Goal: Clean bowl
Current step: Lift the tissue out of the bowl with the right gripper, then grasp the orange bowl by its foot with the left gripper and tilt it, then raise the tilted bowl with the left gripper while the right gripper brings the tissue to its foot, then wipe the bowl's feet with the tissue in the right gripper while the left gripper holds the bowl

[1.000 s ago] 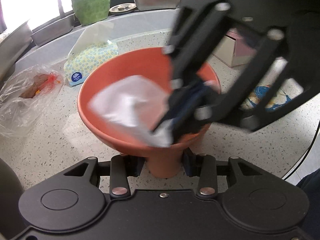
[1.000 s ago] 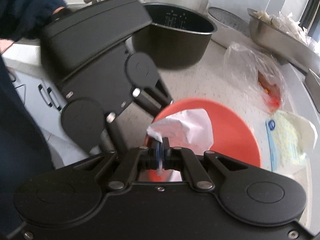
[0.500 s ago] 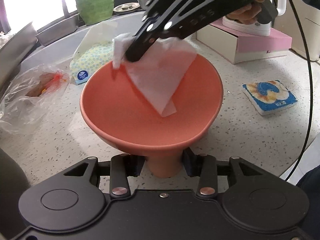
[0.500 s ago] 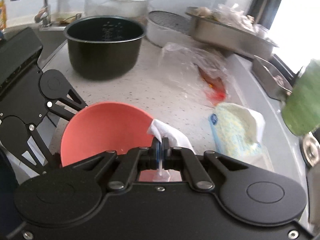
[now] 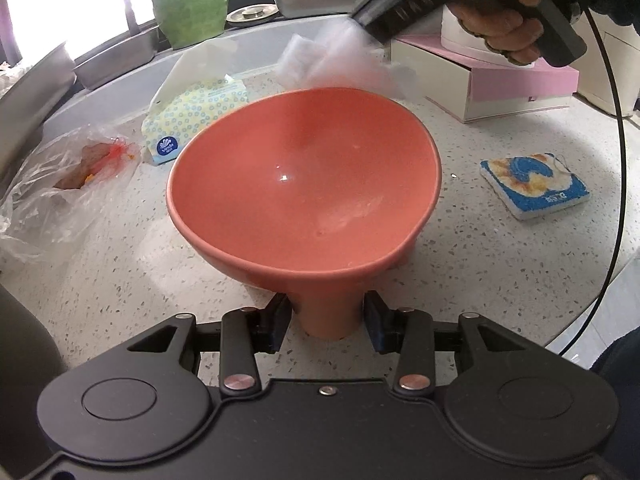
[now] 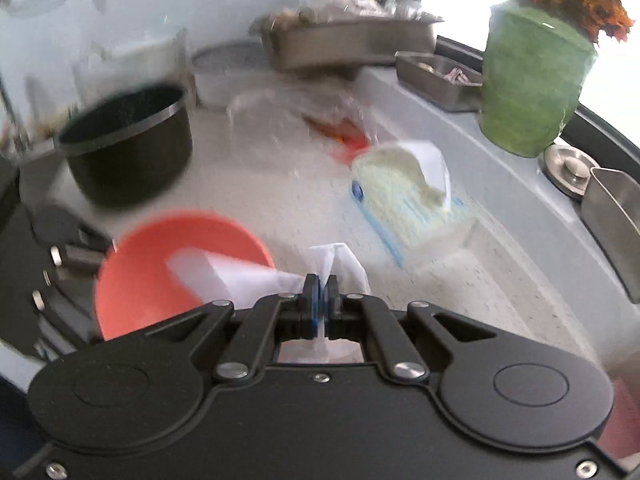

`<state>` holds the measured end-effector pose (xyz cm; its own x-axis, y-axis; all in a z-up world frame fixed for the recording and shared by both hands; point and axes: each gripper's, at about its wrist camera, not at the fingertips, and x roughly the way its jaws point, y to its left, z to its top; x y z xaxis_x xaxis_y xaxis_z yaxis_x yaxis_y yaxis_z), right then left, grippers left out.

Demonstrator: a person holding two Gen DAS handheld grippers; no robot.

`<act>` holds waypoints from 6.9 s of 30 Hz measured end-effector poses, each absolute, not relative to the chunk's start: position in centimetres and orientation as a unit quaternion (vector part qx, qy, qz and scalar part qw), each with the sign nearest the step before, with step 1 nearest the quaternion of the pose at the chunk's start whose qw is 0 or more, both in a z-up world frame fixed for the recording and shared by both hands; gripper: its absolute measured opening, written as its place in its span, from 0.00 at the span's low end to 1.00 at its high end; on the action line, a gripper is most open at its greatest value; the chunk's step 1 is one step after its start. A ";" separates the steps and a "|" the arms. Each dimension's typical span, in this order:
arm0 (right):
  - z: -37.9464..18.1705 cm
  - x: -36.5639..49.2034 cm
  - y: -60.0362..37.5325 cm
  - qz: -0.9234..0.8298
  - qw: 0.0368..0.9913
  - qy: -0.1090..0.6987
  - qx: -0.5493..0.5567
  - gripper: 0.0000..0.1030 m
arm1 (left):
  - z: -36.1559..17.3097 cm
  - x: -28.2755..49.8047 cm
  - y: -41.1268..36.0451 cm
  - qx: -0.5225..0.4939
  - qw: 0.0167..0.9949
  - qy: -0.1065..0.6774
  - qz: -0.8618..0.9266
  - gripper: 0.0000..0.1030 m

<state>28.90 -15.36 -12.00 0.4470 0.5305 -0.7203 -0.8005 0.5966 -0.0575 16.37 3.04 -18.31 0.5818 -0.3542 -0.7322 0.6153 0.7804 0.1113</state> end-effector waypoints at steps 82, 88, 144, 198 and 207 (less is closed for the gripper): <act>-10.3 23.8 -17.9 0.353 0.874 0.266 -0.203 0.02 | -14.3 22.3 8.0 -0.043 0.898 0.348 -0.267 0.10; -8.7 23.9 -14.9 0.399 0.857 0.236 -0.225 0.02 | -15.4 20.4 7.7 -0.033 0.899 0.358 -0.249 0.11; -6.3 19.1 -14.8 0.538 0.809 0.203 -0.123 0.02 | -6.3 19.2 9.9 -0.276 0.880 0.217 -0.320 0.10; -5.2 27.4 -20.1 0.540 0.792 0.275 0.077 0.02 | -1.9 13.9 13.2 -0.294 0.860 0.179 -0.376 0.11; -6.7 25.9 -20.6 0.533 0.786 0.290 0.118 0.03 | -2.8 15.7 13.3 -0.335 0.850 0.175 -0.366 0.11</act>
